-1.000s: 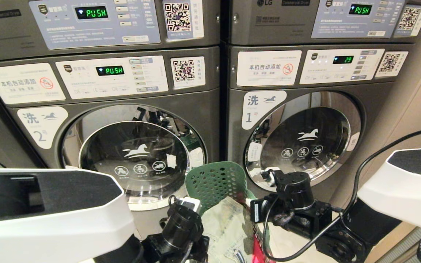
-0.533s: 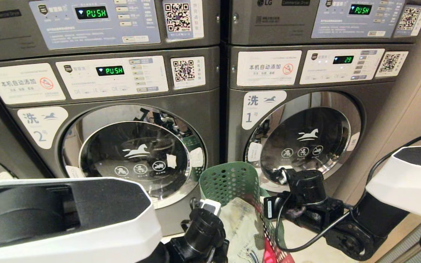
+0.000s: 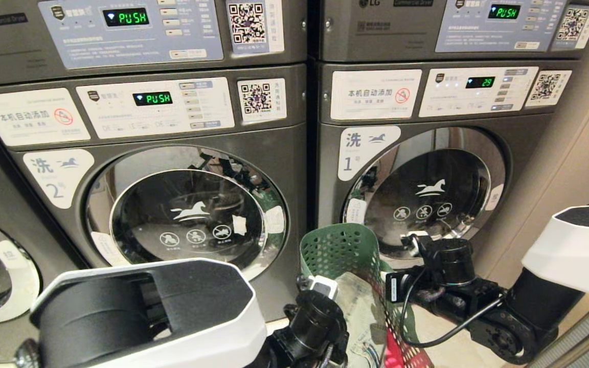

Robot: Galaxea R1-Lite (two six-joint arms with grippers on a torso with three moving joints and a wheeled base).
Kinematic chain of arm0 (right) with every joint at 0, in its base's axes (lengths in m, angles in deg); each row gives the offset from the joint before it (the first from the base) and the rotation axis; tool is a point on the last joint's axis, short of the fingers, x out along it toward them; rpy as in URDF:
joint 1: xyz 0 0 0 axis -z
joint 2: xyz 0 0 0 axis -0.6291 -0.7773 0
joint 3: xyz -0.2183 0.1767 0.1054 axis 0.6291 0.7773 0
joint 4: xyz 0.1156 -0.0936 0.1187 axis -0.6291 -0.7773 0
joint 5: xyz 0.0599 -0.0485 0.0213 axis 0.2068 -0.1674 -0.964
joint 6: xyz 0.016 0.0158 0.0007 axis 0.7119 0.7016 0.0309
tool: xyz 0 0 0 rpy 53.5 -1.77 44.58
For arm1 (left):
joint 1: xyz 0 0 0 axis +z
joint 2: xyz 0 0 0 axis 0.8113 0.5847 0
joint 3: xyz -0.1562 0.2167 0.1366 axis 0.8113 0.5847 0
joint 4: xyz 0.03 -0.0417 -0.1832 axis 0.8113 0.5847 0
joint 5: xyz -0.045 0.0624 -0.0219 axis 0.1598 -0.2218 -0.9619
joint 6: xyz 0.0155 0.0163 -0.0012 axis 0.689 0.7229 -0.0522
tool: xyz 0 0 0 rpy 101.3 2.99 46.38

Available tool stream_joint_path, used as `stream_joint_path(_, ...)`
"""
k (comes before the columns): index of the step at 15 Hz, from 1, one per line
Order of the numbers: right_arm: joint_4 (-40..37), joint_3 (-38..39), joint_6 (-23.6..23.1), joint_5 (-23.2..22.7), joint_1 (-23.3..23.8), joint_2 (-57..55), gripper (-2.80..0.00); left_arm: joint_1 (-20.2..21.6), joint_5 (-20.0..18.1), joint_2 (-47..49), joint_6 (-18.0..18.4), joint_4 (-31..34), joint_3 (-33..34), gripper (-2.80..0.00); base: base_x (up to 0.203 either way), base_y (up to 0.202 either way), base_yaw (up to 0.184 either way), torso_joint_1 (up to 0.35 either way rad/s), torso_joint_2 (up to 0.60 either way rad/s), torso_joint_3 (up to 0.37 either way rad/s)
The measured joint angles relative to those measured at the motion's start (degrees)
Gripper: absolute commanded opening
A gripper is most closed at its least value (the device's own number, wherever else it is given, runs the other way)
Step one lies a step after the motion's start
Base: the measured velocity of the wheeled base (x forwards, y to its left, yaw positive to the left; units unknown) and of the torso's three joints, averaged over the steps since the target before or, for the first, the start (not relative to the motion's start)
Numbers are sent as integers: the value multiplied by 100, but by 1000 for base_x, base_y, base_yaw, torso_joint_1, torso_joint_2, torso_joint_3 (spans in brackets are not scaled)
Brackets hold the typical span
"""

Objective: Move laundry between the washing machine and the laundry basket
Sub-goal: Pick up the clothes basket and put it beside the washing machine

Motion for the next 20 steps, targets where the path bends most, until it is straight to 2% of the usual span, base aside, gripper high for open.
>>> stream_joint_path(6,878,422,-52,23,111,-362,-280,-131,6,409,-1,15,-346,-280,0,0,0,5,3,-177)
stream_joint_path(13,931,499,-52,32,267,-520,-280,-242,30,594,0,175,-629,-280,0,0,0,3,2,-197)
stream_joint_path(17,1613,469,-198,512,273,-834,-280,-250,31,730,84,161,-698,-280,0,0,0,2,5,-199)
stream_joint_path(20,1963,535,-306,563,273,-1057,-280,-250,44,787,154,156,-802,-280,0,0,0,3,2,-197)
